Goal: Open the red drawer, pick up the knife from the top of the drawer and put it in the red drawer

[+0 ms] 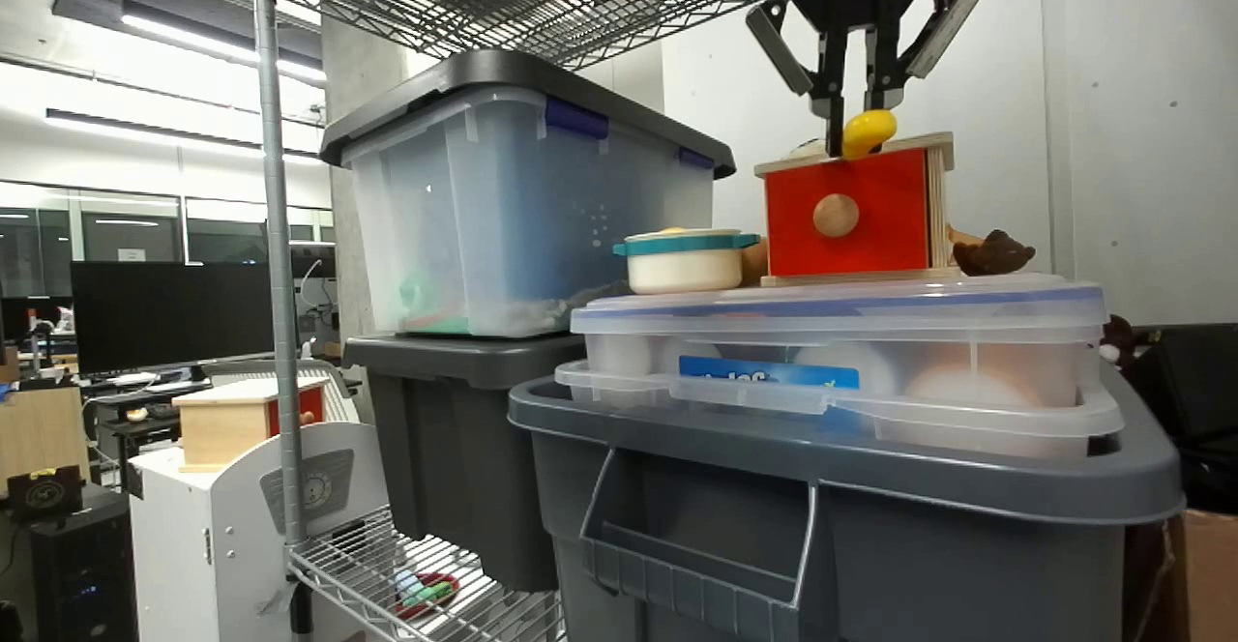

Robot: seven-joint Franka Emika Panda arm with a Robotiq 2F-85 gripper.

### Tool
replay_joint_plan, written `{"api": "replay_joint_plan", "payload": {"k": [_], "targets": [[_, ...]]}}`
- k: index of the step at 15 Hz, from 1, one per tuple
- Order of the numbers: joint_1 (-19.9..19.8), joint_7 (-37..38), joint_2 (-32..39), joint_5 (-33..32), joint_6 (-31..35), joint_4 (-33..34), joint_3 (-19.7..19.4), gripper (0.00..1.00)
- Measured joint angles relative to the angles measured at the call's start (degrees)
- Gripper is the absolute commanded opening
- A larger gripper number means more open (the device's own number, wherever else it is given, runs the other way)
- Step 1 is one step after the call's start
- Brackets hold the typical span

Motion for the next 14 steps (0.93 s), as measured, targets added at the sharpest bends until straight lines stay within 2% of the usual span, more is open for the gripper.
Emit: {"api": "replay_joint_plan", "payload": {"k": [14], "targets": [[0.0,0.0,0.4,0.2,0.0,1.3,0.1,0.05]]}}
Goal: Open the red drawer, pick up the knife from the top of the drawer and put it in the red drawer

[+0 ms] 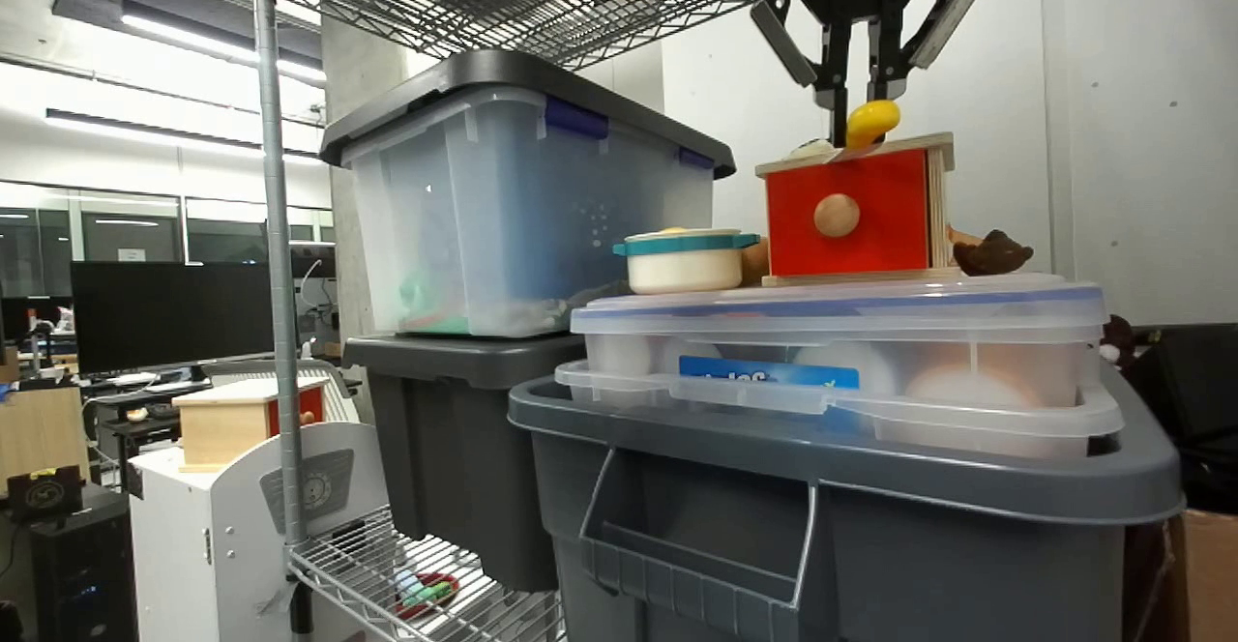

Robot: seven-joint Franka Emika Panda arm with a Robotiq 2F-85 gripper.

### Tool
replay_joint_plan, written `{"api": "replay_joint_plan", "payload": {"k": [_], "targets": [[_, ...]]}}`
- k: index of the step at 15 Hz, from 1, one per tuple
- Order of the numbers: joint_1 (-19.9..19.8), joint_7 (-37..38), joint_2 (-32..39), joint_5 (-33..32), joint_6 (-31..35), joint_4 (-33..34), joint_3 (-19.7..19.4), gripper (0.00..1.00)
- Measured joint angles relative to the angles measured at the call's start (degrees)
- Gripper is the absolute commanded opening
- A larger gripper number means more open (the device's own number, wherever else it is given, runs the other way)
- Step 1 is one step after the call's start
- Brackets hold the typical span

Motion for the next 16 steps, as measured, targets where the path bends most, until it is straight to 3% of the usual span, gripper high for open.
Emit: {"api": "replay_joint_plan", "payload": {"k": [16], "targets": [[0.0,0.6,0.0,0.0,-3.5,1.2,0.0,0.05]]}}
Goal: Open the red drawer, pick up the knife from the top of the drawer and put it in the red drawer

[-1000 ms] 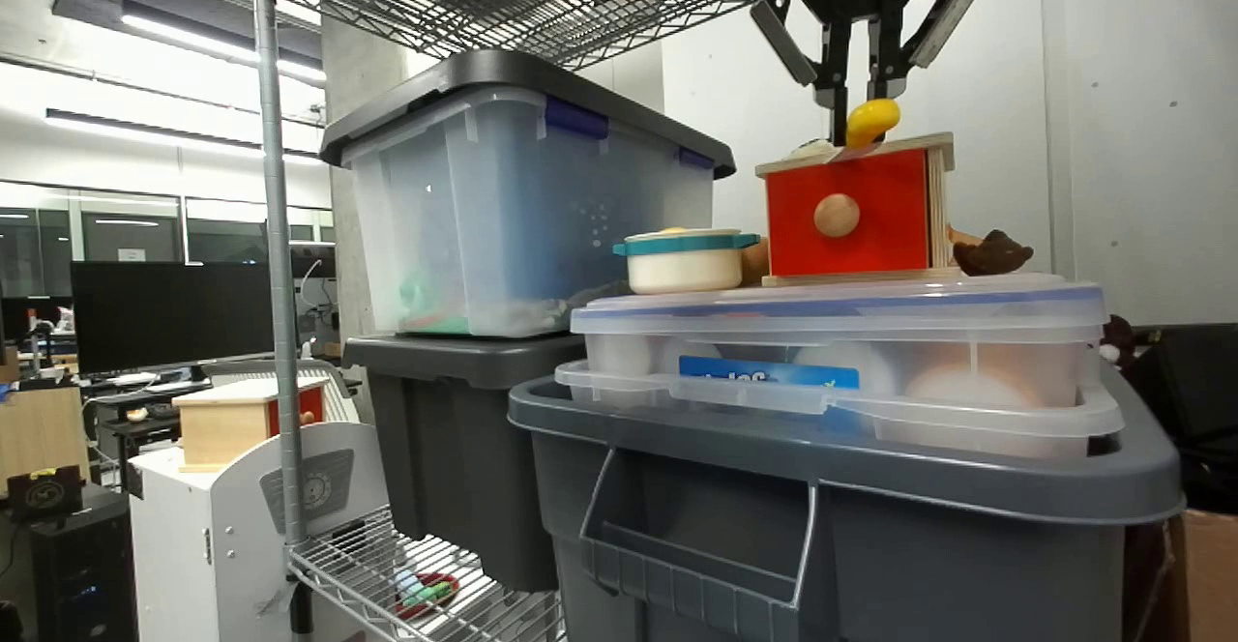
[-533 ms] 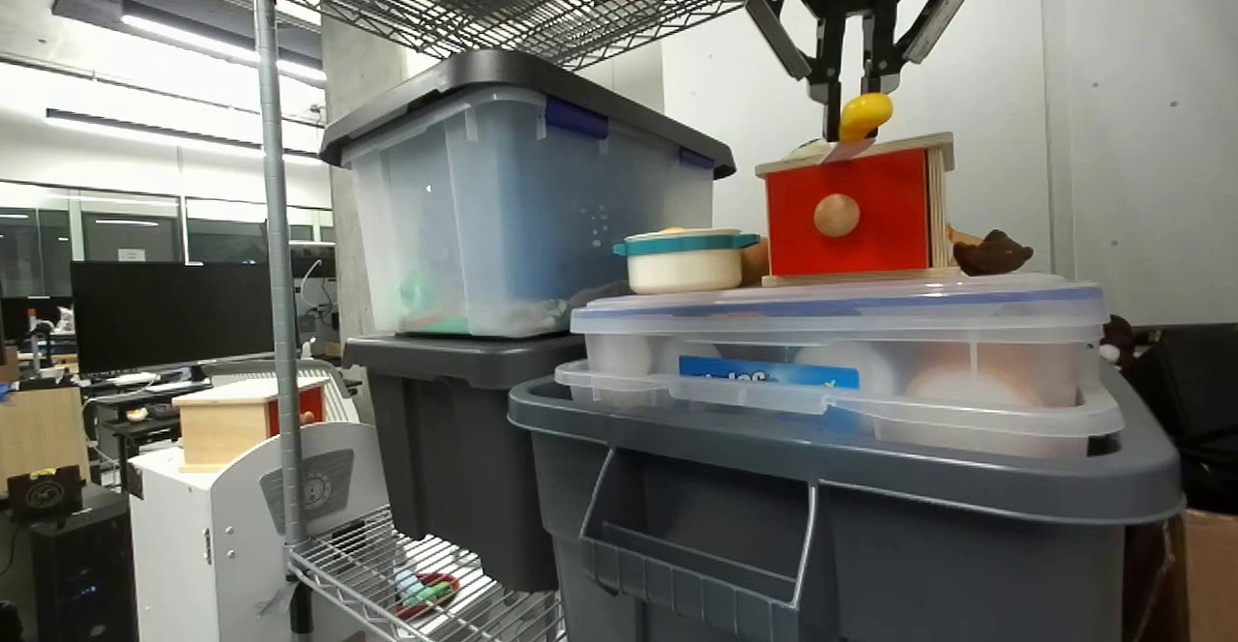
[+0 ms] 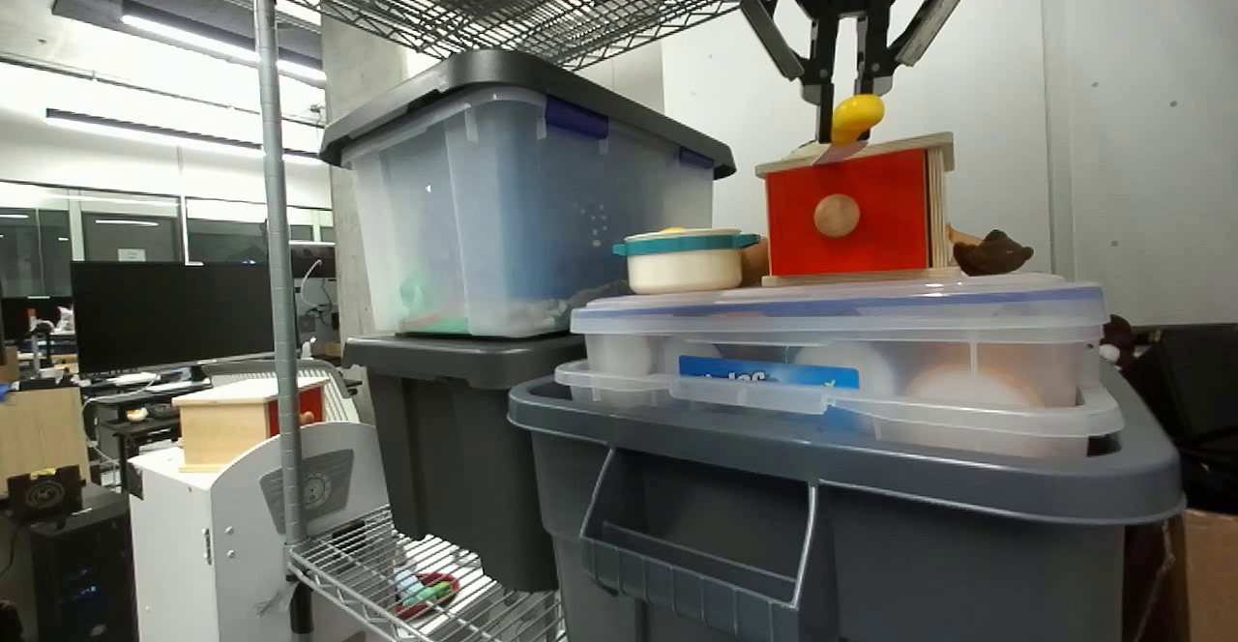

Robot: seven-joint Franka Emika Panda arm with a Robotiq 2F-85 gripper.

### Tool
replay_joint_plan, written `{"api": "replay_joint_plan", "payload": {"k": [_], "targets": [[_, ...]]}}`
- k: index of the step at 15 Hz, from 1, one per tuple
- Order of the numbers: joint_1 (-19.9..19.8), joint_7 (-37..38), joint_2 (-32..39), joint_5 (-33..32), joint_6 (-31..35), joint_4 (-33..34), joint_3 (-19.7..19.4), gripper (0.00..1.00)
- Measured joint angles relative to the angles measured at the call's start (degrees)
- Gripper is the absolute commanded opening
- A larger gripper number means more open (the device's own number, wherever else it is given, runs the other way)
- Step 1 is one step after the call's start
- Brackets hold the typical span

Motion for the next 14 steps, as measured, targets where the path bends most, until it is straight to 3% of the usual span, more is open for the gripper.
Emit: {"api": "replay_joint_plan", "payload": {"k": [14], "targets": [[0.0,1.9,2.9,0.0,-0.2,3.7,0.1,0.05]]}}
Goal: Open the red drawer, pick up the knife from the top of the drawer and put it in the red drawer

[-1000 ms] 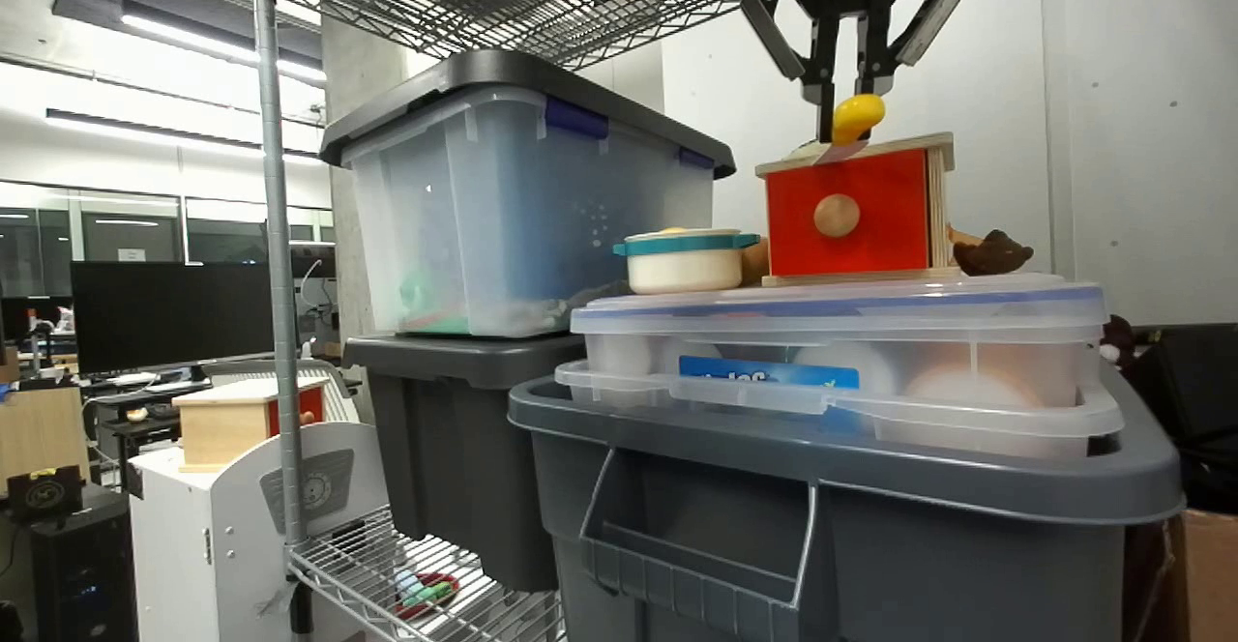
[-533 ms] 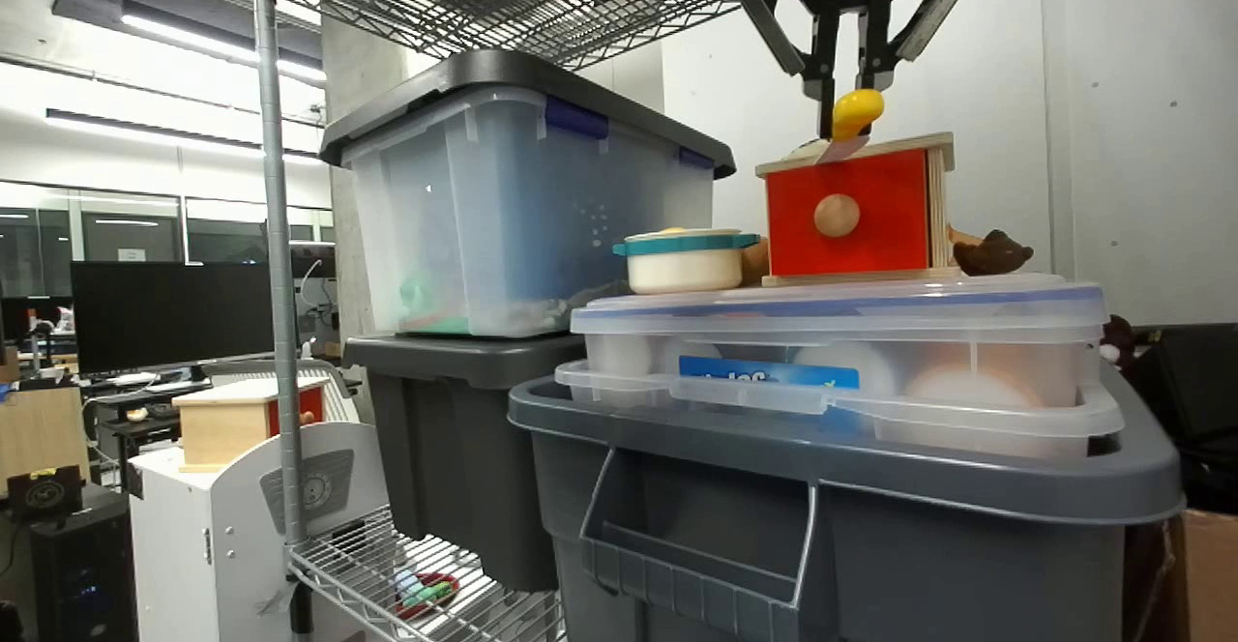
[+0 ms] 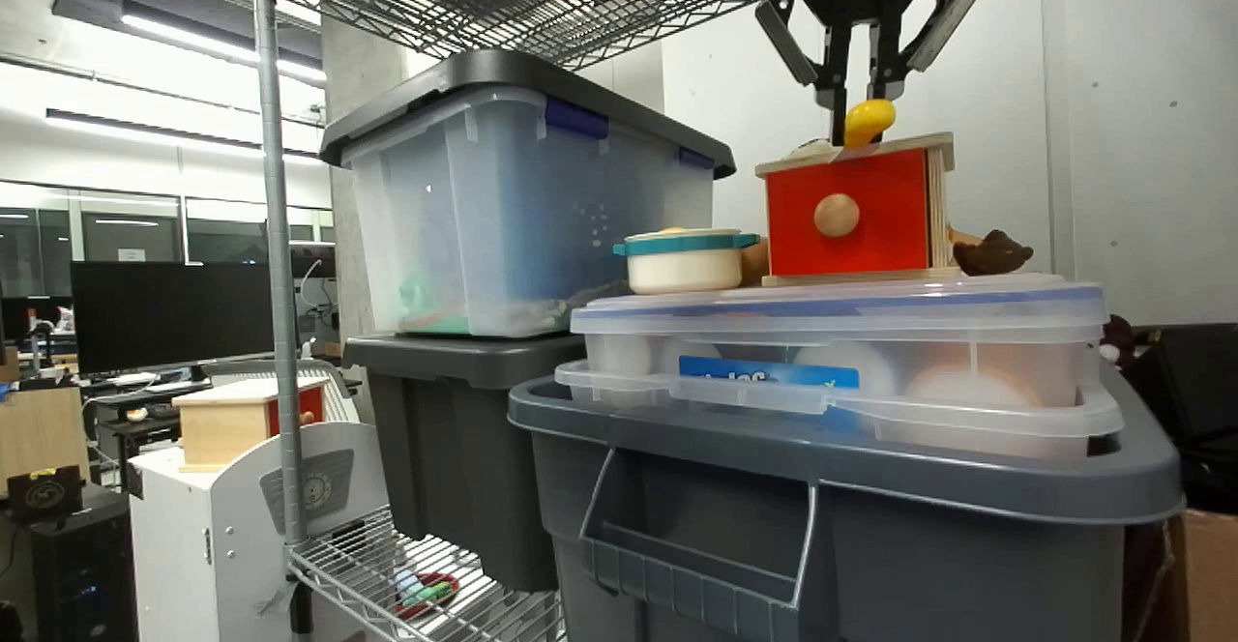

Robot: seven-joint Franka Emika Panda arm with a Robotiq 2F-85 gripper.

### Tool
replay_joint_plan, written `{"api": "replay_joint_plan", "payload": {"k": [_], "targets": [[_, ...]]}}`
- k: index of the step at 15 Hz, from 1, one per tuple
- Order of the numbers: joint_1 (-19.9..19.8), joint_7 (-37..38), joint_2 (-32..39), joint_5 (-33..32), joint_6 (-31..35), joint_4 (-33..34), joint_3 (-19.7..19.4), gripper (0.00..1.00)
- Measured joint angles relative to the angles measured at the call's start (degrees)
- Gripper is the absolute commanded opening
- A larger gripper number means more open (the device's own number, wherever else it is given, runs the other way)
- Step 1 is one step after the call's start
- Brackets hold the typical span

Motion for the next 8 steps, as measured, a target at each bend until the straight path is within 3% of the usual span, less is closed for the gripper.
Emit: {"api": "replay_joint_plan", "payload": {"k": [8], "targets": [[-0.4,0.1,1.2,0.0,0.0,1.9,0.5,0.05]]}}
